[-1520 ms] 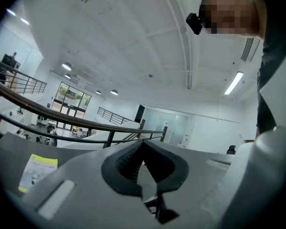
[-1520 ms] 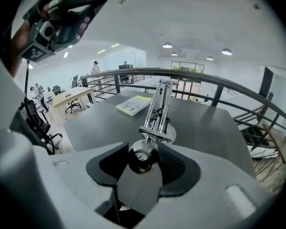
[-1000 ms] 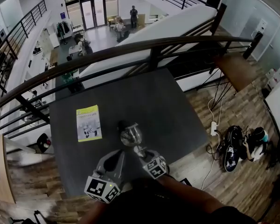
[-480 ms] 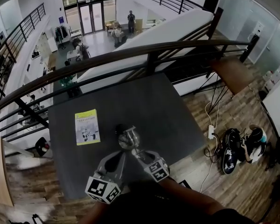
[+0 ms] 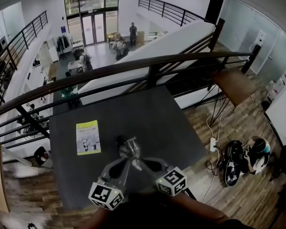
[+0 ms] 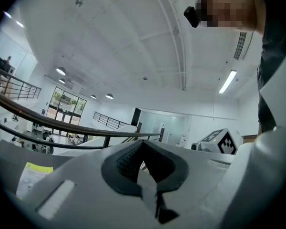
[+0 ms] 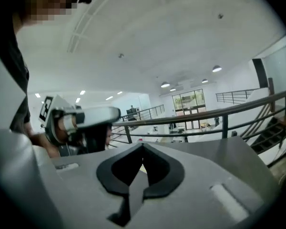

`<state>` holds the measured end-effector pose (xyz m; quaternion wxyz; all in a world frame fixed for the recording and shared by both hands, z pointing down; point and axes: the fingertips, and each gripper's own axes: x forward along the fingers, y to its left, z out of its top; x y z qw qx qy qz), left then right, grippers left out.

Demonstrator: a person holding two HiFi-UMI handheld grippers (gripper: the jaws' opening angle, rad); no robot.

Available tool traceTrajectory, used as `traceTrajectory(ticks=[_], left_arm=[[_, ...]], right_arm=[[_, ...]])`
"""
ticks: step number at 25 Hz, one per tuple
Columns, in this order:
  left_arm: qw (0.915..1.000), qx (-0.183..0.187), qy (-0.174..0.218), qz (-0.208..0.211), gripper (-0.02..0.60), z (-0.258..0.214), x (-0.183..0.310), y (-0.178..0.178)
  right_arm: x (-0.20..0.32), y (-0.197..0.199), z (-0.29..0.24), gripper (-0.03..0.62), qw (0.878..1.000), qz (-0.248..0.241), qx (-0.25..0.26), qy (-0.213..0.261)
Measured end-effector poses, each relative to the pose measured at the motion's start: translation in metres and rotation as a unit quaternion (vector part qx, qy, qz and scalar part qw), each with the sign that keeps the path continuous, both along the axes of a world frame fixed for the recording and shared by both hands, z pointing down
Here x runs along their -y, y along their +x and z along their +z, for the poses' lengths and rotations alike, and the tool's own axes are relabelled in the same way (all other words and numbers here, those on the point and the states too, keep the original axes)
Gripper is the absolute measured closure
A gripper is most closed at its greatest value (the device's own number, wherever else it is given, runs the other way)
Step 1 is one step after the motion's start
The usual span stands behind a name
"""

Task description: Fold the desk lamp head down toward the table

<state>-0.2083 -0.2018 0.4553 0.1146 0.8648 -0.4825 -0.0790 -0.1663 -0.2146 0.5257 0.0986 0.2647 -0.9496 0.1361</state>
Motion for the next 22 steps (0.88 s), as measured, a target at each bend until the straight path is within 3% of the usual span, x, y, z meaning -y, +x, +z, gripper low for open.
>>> traceTrajectory(ticks=[3,9,13,22], left_arm=[[0.9999,-0.004,0.004,-0.009,0.58,-0.001,-0.001,-0.003],[0.9987,0.006,0.013,-0.048,0.58,-0.019,-0.016,0.003],[0.9966,0.009,0.016,-0.08,0.58,-0.019,-0.032,0.025],[0.9906,0.016,0.012,-0.136,0.58,-0.014,-0.076,0.101]], right_arm=[[-0.01,-0.007,-0.034,0.591,0.999,-0.02,0.038,0.013],[-0.04,-0.007,-0.054,0.591,0.995,-0.086,0.042,0.039],[-0.059,0.014,-0.06,0.591,0.989,-0.125,0.04,0.061],[-0.103,0.089,-0.048,0.591,0.98,-0.187,0.04,0.052]])
